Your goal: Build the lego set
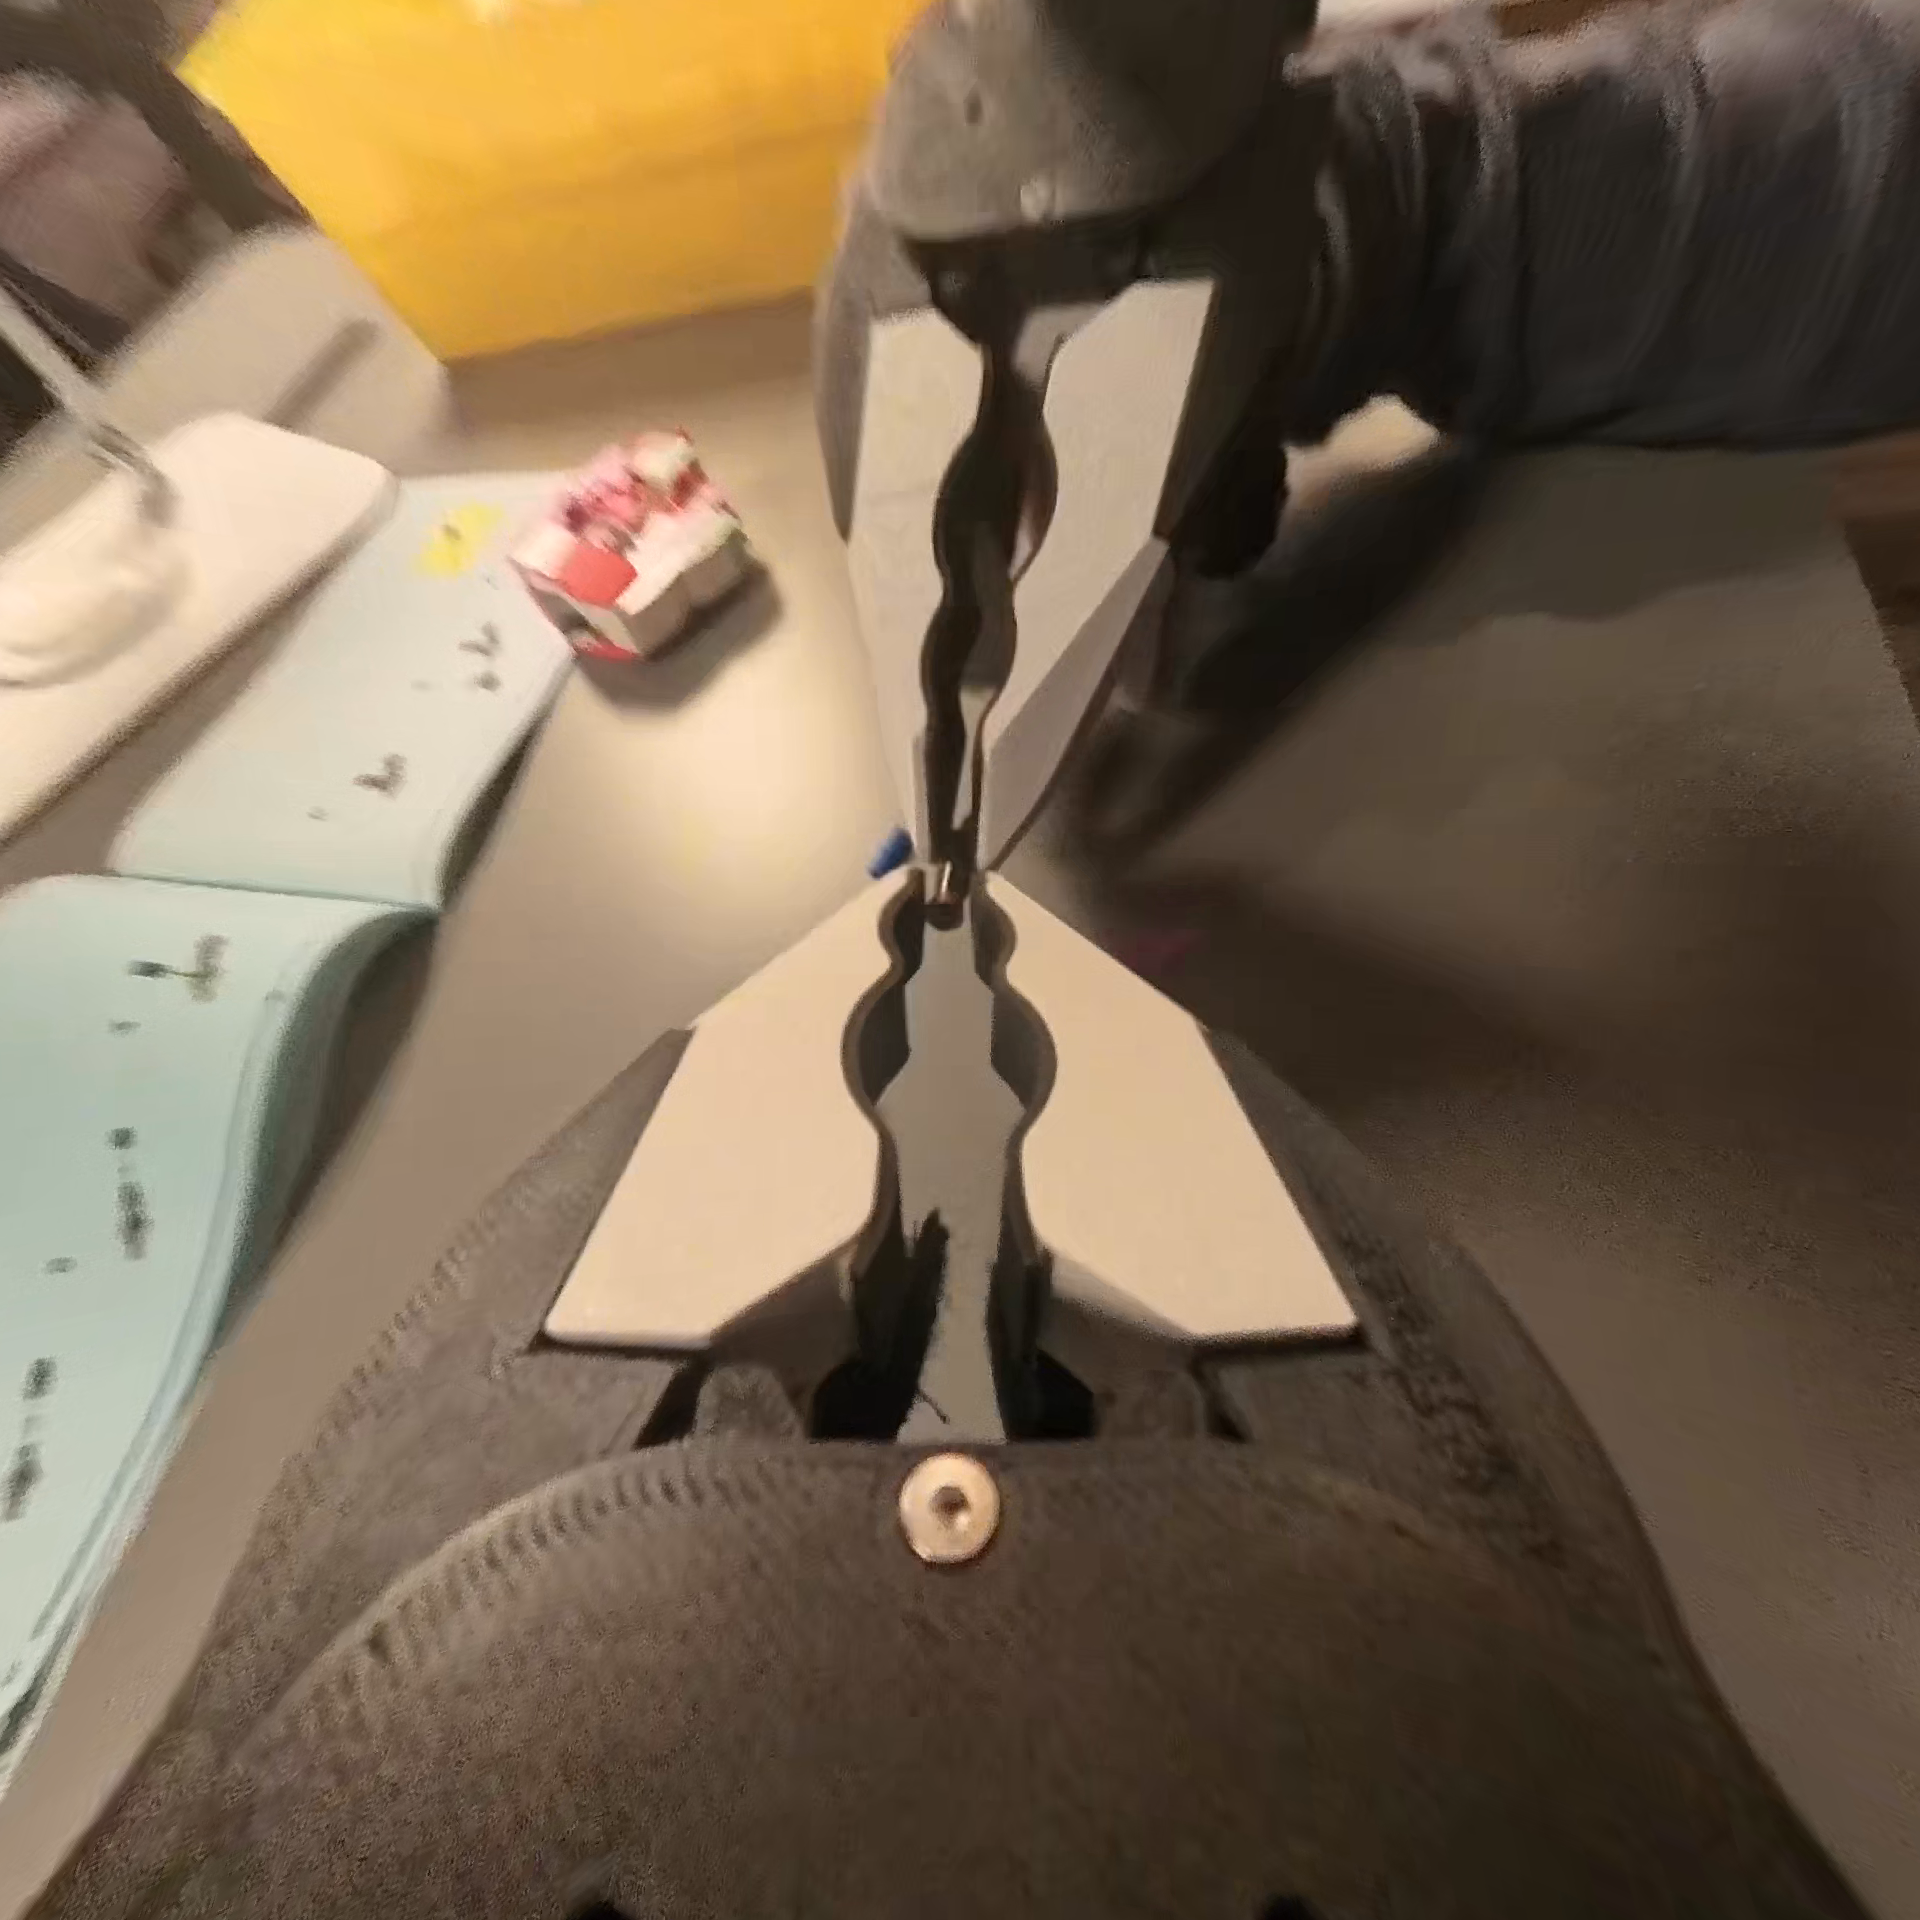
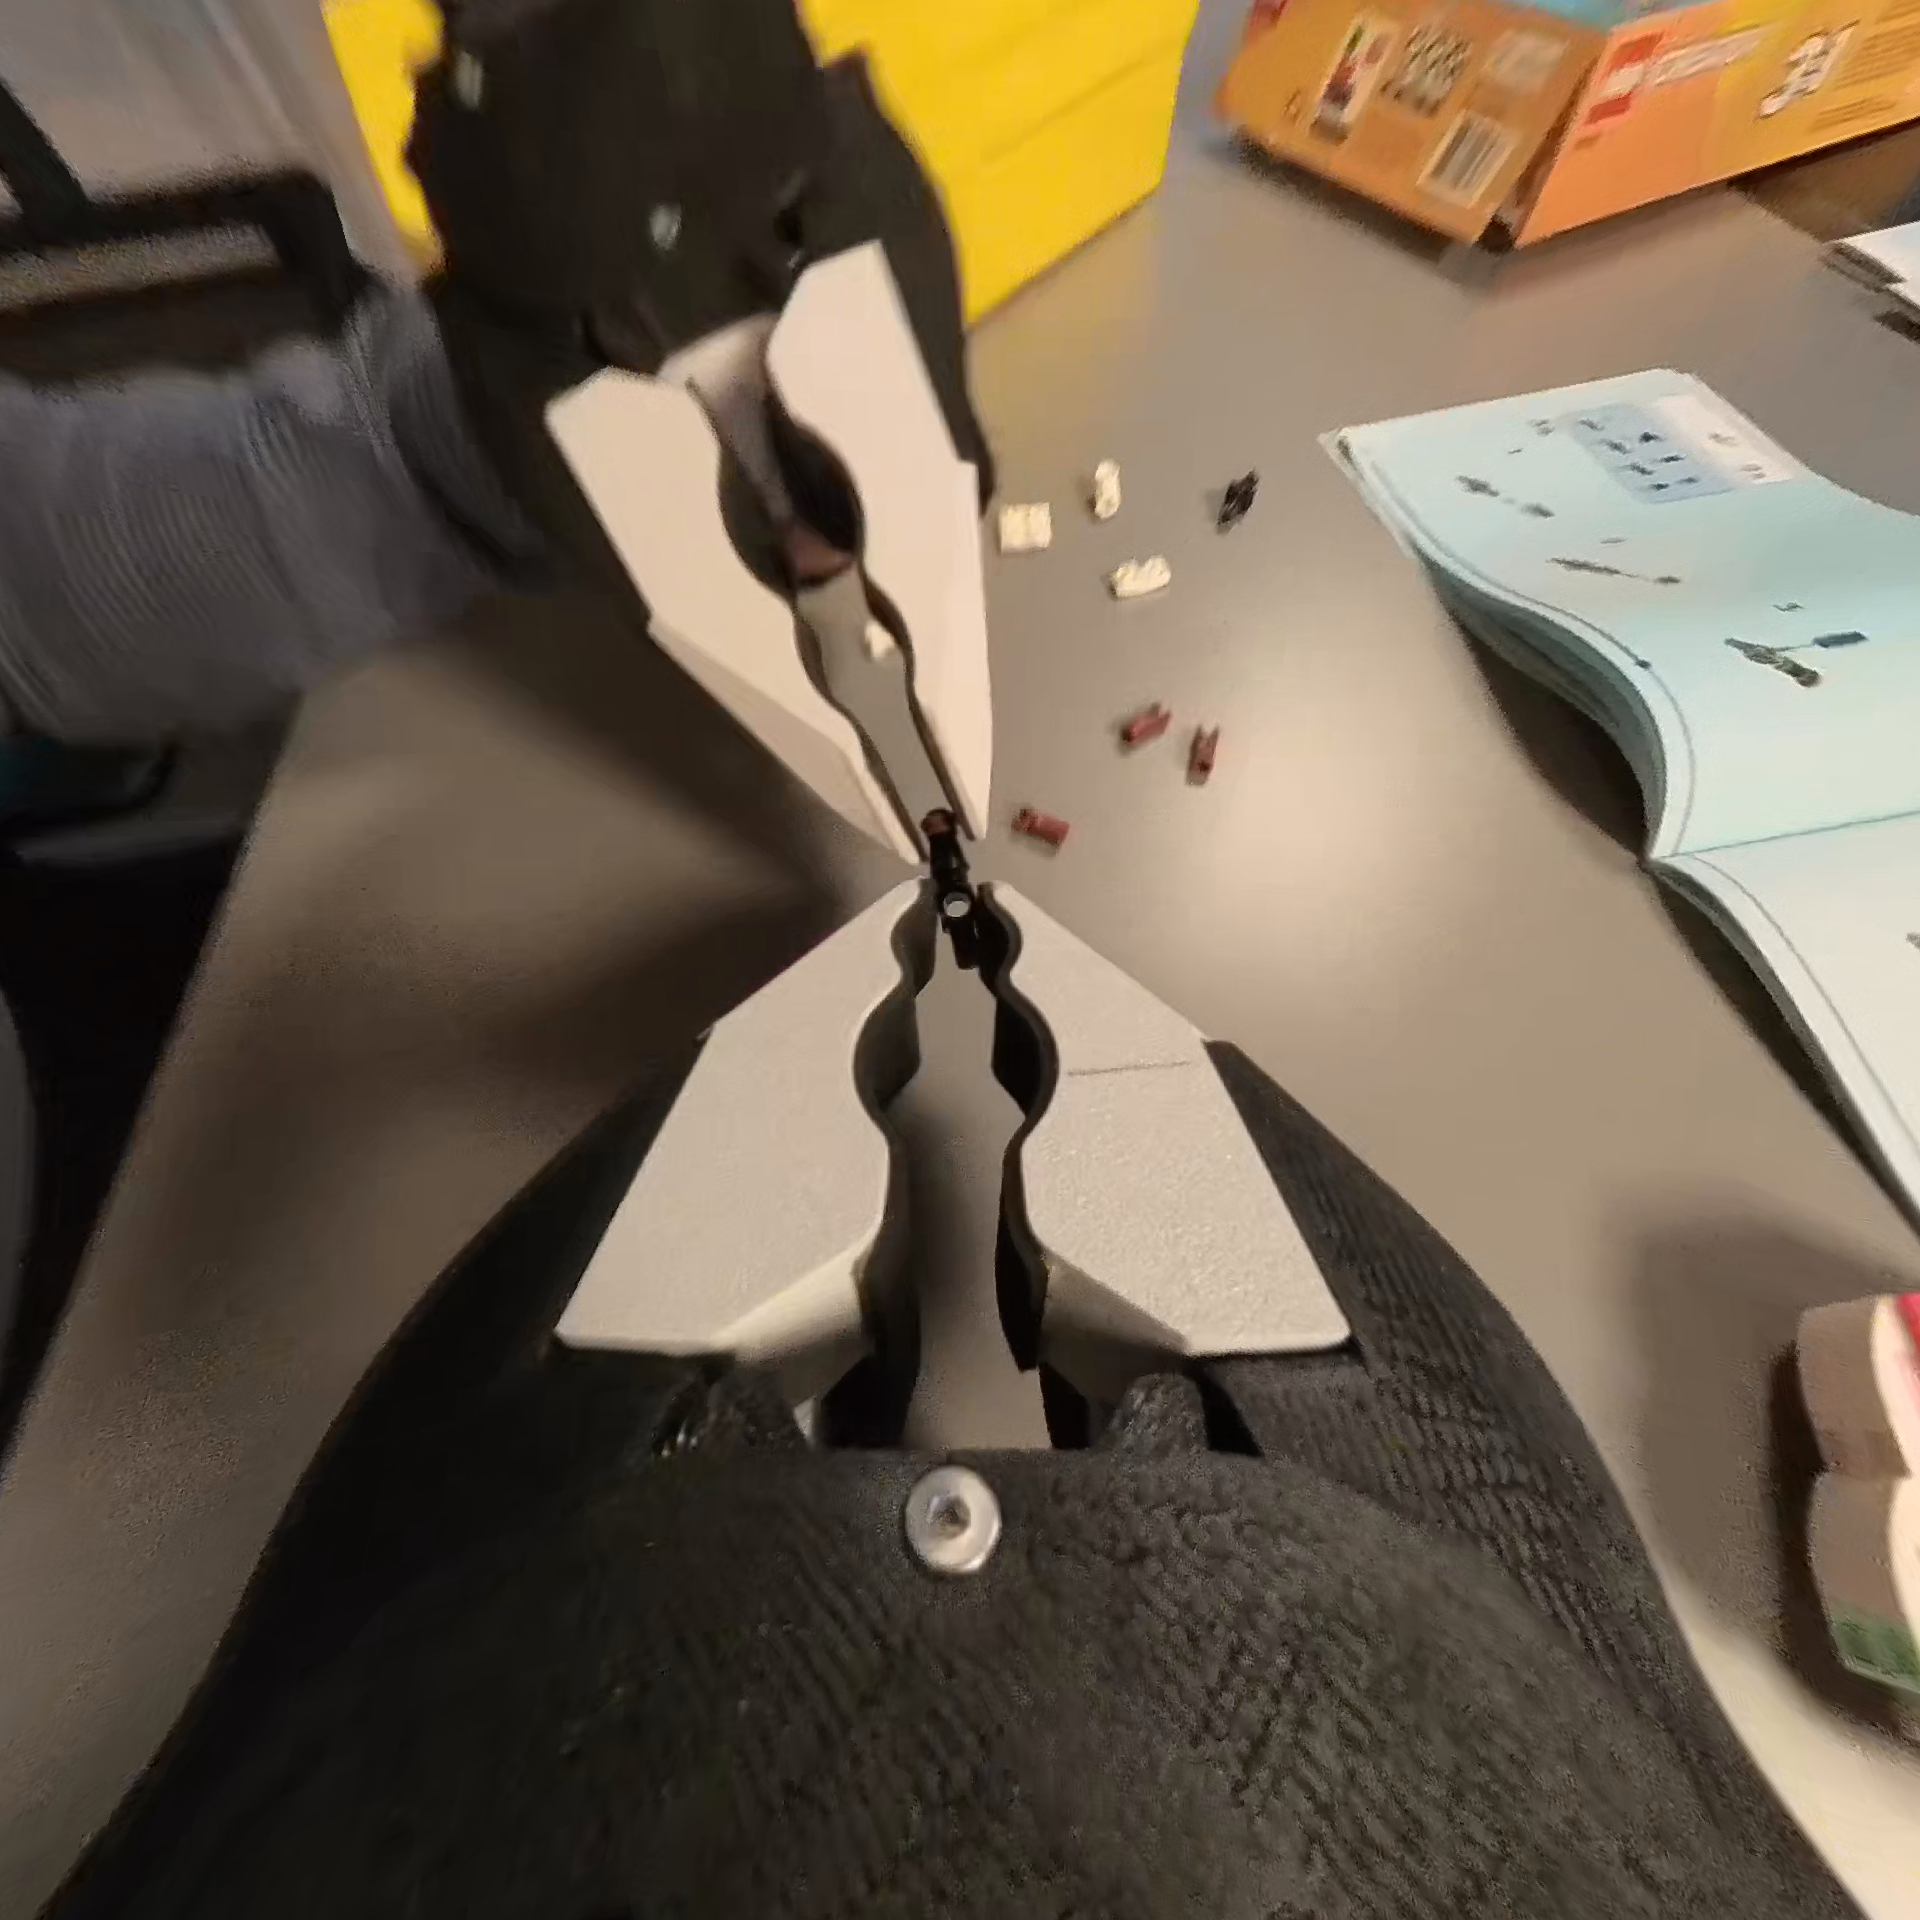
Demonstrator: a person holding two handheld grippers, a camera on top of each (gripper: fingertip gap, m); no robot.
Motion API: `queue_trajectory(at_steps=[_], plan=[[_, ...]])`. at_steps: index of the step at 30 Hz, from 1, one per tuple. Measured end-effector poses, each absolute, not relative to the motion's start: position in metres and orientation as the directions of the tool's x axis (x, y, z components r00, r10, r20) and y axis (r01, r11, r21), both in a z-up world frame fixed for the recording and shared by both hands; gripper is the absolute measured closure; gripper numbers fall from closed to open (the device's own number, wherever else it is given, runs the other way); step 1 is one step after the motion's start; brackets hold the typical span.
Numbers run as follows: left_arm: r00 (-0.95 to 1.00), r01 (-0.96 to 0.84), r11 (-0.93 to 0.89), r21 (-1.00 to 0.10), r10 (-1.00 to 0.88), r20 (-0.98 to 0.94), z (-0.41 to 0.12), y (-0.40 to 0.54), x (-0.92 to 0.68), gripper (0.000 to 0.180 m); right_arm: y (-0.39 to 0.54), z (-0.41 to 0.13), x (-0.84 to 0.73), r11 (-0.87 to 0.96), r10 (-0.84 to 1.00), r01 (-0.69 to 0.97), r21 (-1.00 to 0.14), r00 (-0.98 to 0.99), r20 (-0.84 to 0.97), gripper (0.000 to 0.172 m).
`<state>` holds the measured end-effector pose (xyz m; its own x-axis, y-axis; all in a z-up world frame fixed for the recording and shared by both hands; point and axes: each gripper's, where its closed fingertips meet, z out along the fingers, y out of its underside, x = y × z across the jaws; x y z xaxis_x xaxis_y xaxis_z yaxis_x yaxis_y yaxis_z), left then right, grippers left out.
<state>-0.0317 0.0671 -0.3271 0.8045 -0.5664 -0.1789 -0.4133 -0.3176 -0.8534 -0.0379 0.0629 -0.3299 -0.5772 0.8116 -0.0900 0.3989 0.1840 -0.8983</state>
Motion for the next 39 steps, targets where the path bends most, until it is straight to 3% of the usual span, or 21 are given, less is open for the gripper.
queue_trajectory(at_steps=[5,9,14,26,30,32,34,36,39], plan=[[0.859,-0.465,-0.054,-0.883,-0.267,-0.436,-0.274,0.081,-0.048,0.112,0.065,-0.284,-0.050,-0.250,0.744,0.347,-0.904,-0.528,-0.408,0.166],[0.752,-0.659,0.000,-0.752,-0.028,-0.659,-0.259,0.084,-0.052,0.117,0.065,-0.254,-0.052,-0.535,0.572,0.306,-0.787,-0.555,-0.604,0.166],[0.697,-0.715,0.020,-0.698,0.083,-0.712,-0.248,0.086,-0.049,0.139,0.068,-0.243,-0.052,-0.677,0.424,0.315,-0.665,-0.572,-0.702,0.166],[0.655,-0.754,0.017,-0.657,0.095,-0.749,-0.246,0.084,-0.047,0.147,0.065,-0.243,-0.051,-0.672,0.423,0.322,-0.667,-0.573,-0.702,0.166],[0.635,-0.770,-0.002,-0.638,0.089,-0.767,-0.248,0.084,-0.049,0.148,0.072,-0.244,-0.053,-0.646,0.500,0.282,-0.710,-0.547,-0.672,0.163],[0.625,-0.778,-0.019,-0.628,0.081,-0.776,-0.251,0.081,-0.056,0.148,0.091,-0.254,-0.053,-0.553,0.643,0.260,-0.791,-0.470,-0.604,0.158],[0.636,-0.770,-0.023,-0.638,0.058,-0.770,-0.255,0.077,-0.062,0.148,0.112,-0.278,-0.049,-0.340,0.818,0.312,-0.887,-0.368,-0.443,0.159],[0.654,-0.756,-0.012,-0.654,0.024,-0.756,-0.259,0.074,-0.065,0.148,0.119,-0.312,-0.038,-0.117,0.894,0.460,-0.880,-0.337,-0.295,0.159],[0.651,-0.759,-0.011,-0.651,-0.026,-0.758,-0.268,0.072,-0.065,0.148,0.109,-0.339,-0.032,0.016,0.896,0.553,-0.833,-0.378,-0.234,0.159]])
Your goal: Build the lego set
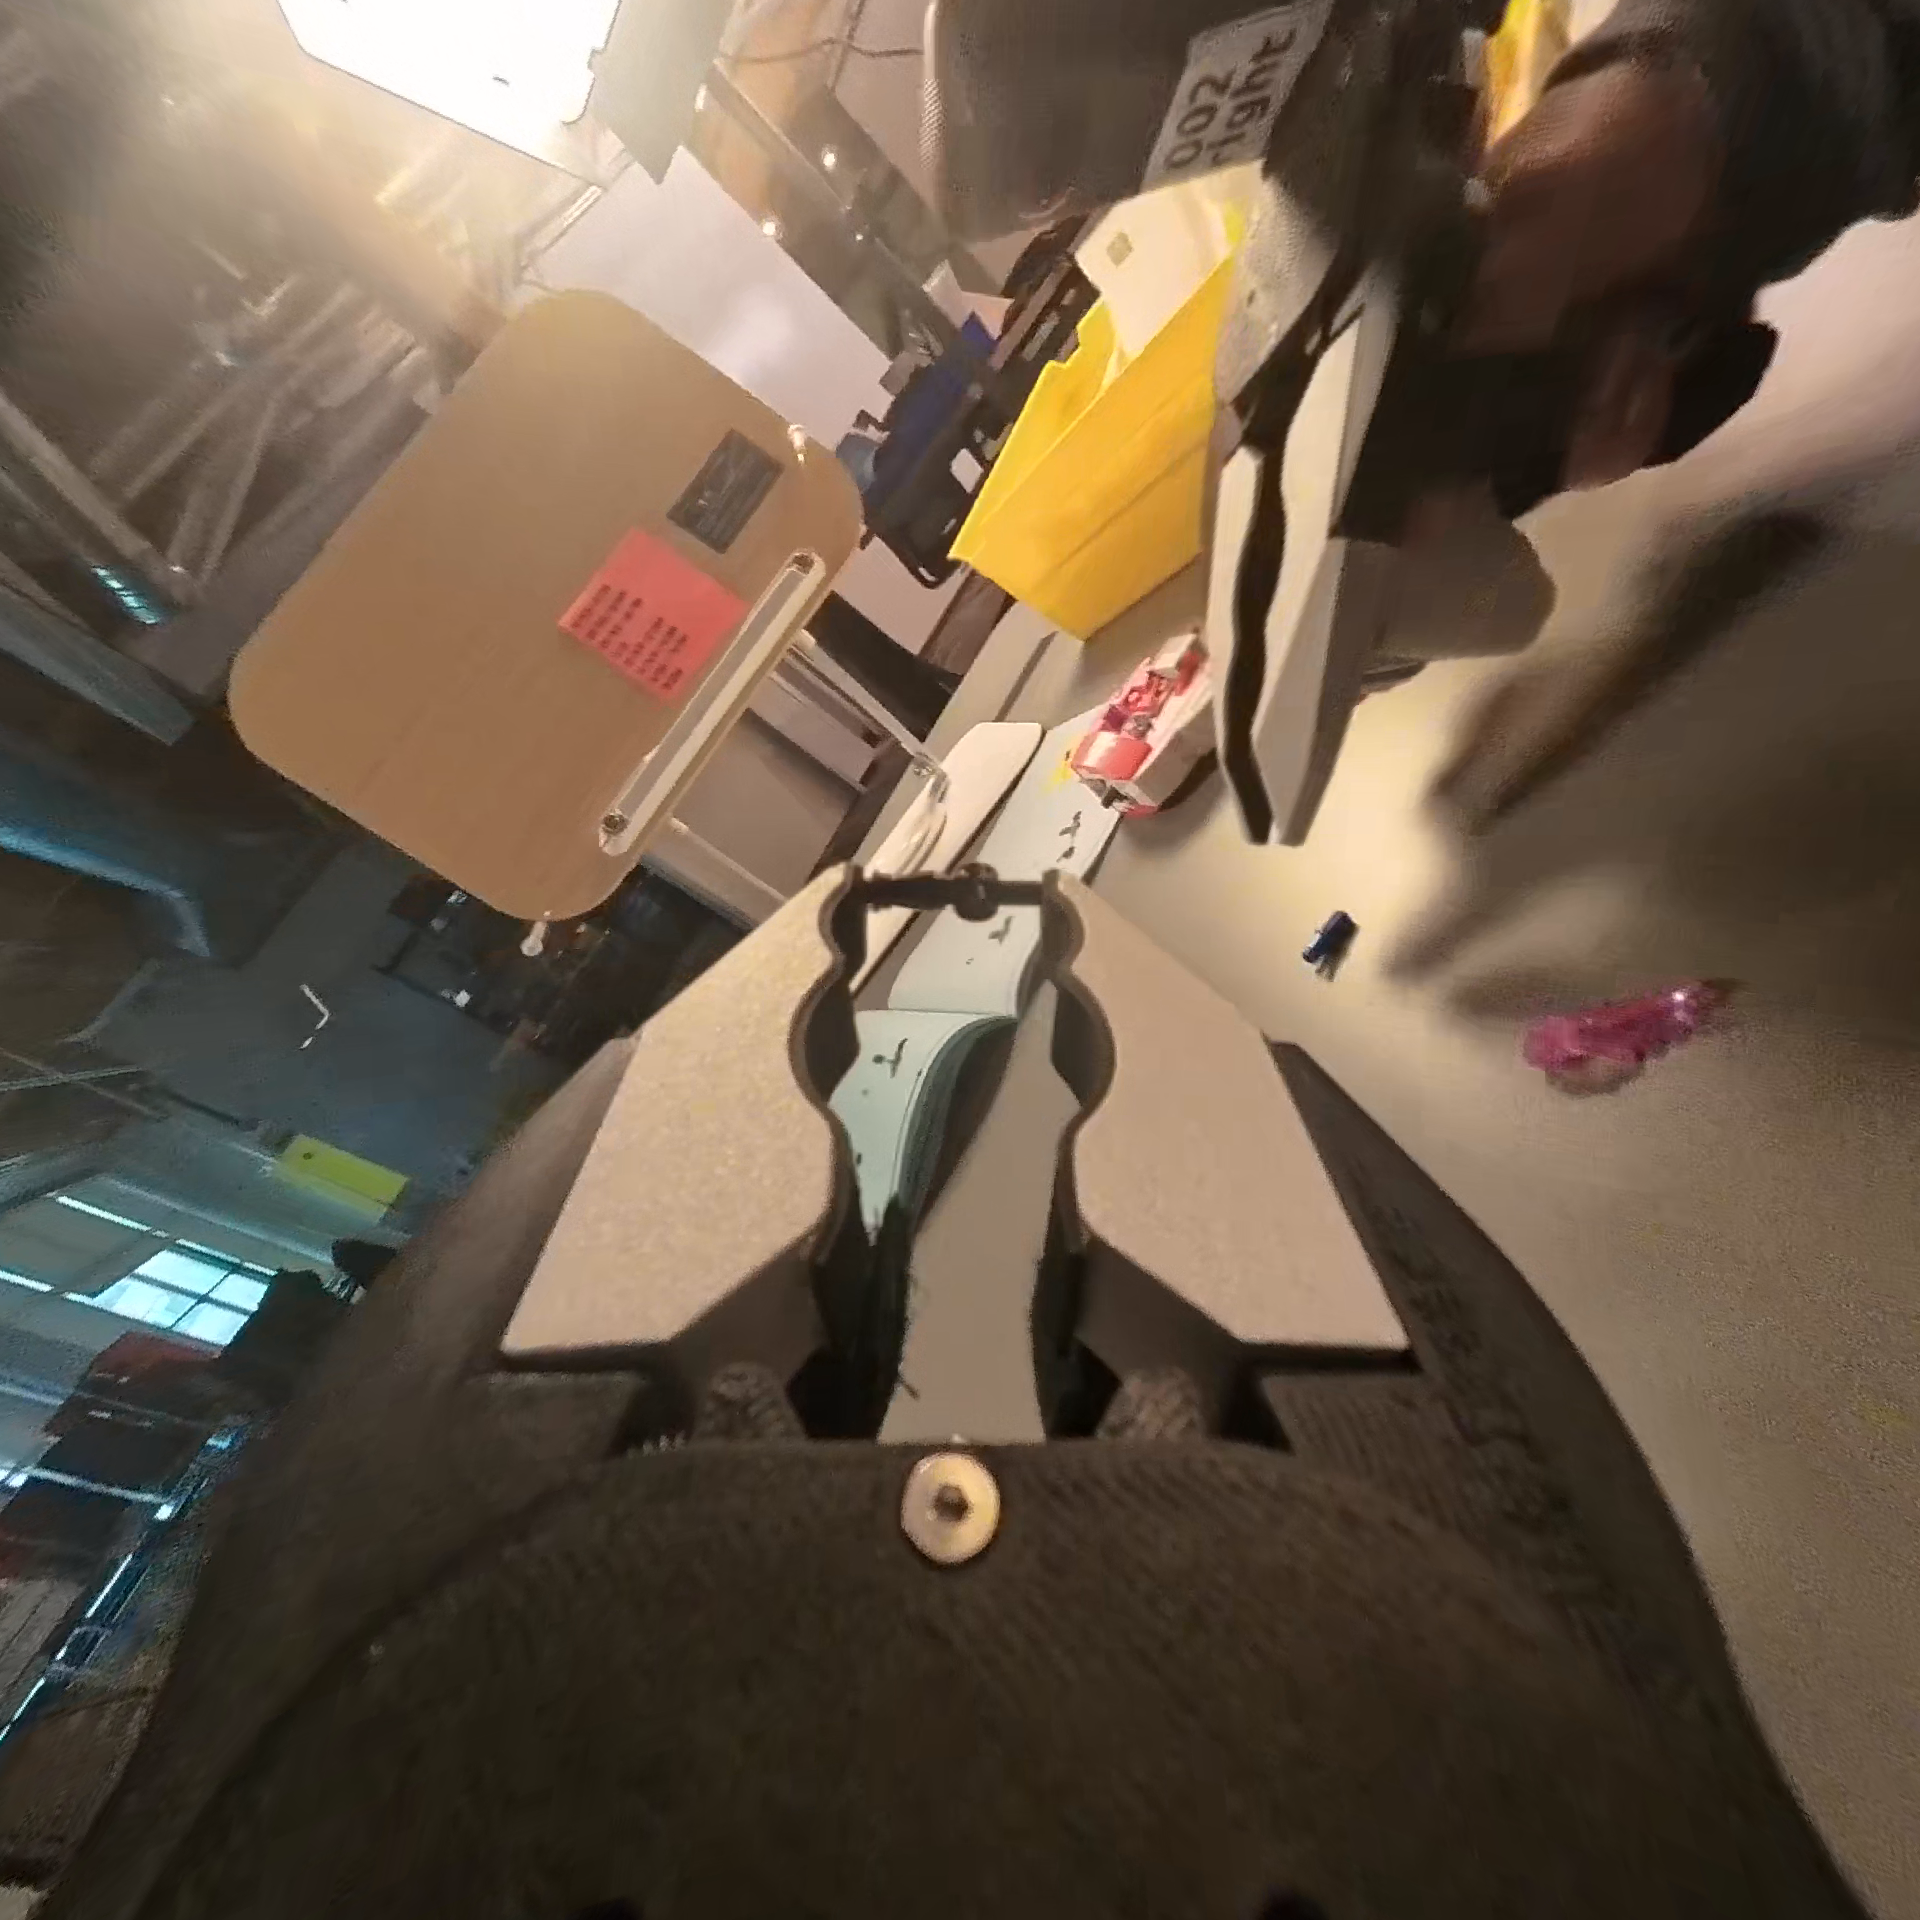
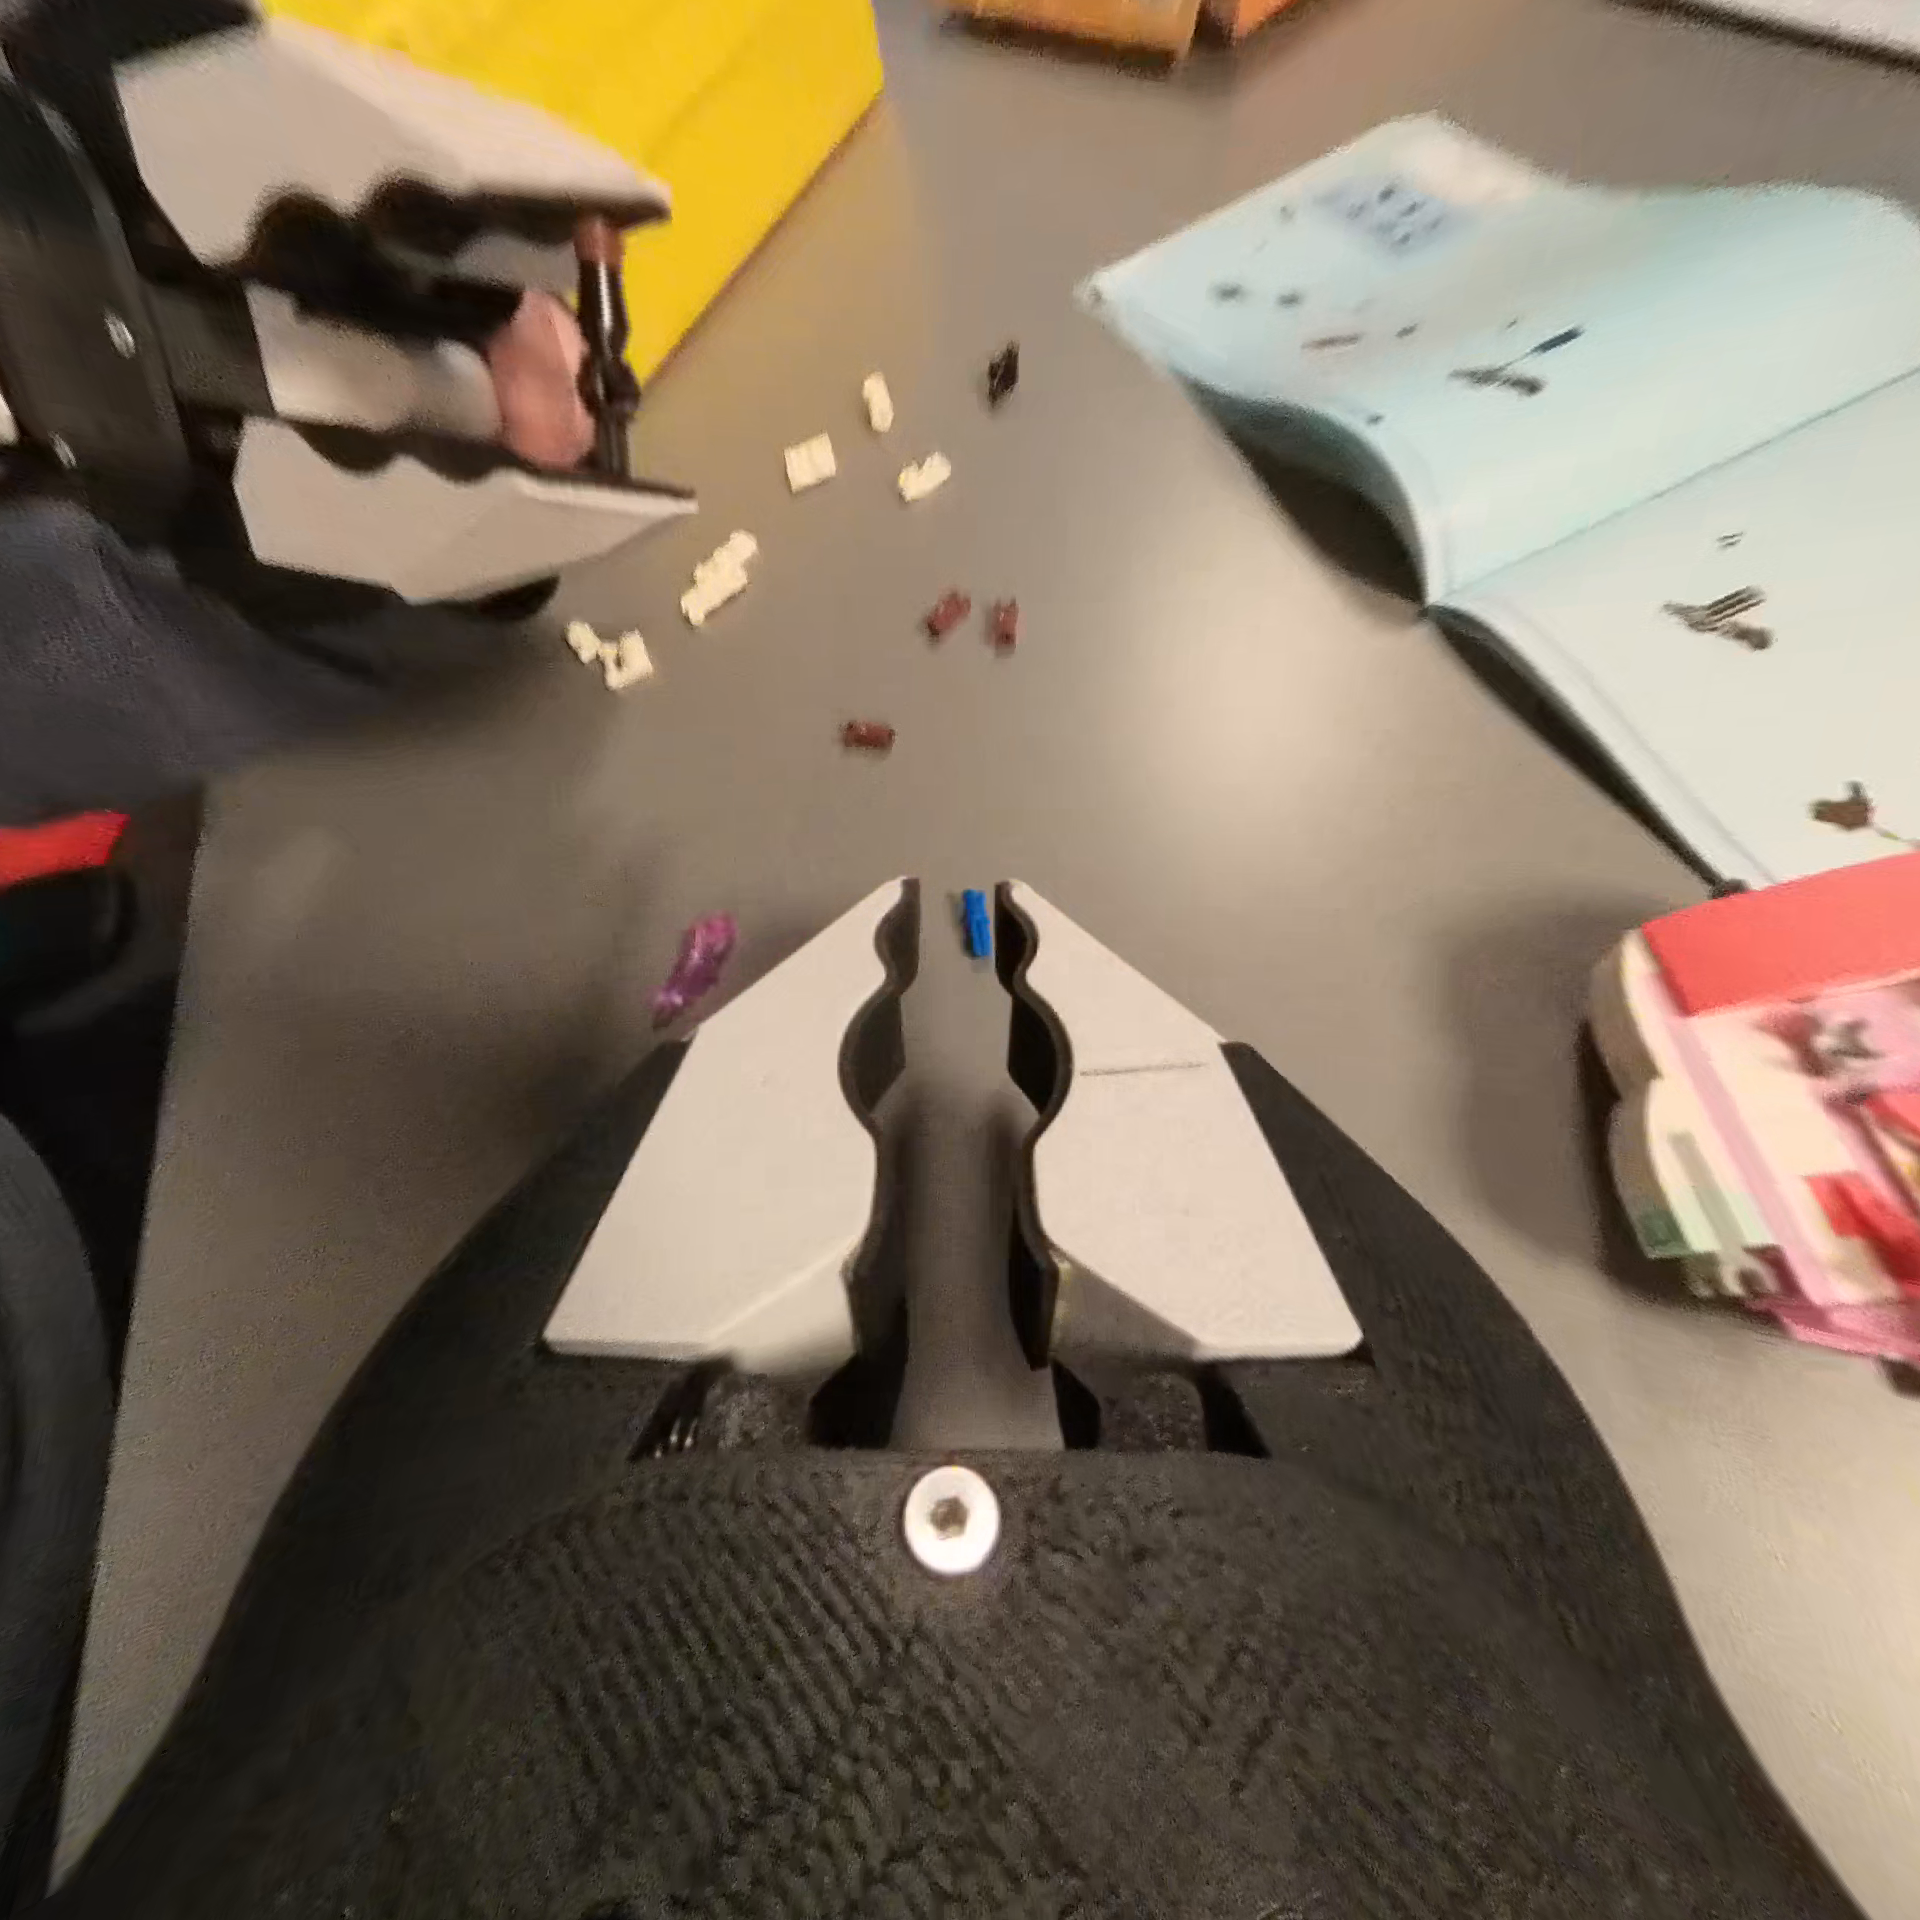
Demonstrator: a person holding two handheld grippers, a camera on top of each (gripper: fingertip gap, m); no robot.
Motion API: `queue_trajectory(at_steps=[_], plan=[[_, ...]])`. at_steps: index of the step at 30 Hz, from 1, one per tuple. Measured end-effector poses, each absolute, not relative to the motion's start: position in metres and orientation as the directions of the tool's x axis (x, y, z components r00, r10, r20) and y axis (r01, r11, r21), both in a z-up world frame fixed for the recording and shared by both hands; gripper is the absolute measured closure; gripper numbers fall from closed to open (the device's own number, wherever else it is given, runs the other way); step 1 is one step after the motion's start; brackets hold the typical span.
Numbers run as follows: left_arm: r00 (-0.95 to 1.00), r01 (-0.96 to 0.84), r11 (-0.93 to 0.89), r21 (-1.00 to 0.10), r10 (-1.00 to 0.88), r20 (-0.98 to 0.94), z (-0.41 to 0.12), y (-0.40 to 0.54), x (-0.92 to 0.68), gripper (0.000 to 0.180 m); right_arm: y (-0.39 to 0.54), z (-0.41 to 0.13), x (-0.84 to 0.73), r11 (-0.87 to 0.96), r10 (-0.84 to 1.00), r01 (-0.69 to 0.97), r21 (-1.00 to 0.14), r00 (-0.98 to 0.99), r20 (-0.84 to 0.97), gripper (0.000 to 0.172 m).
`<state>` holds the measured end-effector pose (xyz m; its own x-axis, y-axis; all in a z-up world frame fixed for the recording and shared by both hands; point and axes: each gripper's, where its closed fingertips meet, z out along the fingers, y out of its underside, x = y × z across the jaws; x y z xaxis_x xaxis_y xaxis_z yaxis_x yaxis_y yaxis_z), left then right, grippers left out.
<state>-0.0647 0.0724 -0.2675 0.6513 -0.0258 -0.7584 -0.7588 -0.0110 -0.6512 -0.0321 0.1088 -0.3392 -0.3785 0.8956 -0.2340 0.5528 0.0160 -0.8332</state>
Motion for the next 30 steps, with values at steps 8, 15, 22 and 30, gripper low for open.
queue_trajectory(at_steps=[8,15,22,30], plan=[[0.649,-0.759,0.001,-0.651,-0.080,-0.756,-0.276,0.069,-0.063,0.148,0.099,-0.369,-0.038,0.179,0.912,0.606,-0.775,-0.398,-0.100,0.161],[0.662,-0.745,-0.001,-0.667,-0.117,-0.740,-0.283,0.068,-0.066,0.148,0.103,-0.369,-0.038,0.225,0.919,0.602,-0.766,-0.393,-0.039,0.165],[0.683,-0.718,0.004,-0.696,-0.186,-0.706,-0.291,0.066,-0.064,0.148,0.102,-0.369,-0.041,0.310,0.906,0.560,-0.769,-0.418,0.061,0.169],[0.758,-0.523,0.018,-0.852,-0.448,-0.474,-0.300,0.053,-0.046,0.148,0.058,-0.309,-0.050,0.676,0.684,0.066,-0.734,-0.427,0.592,0.170]])
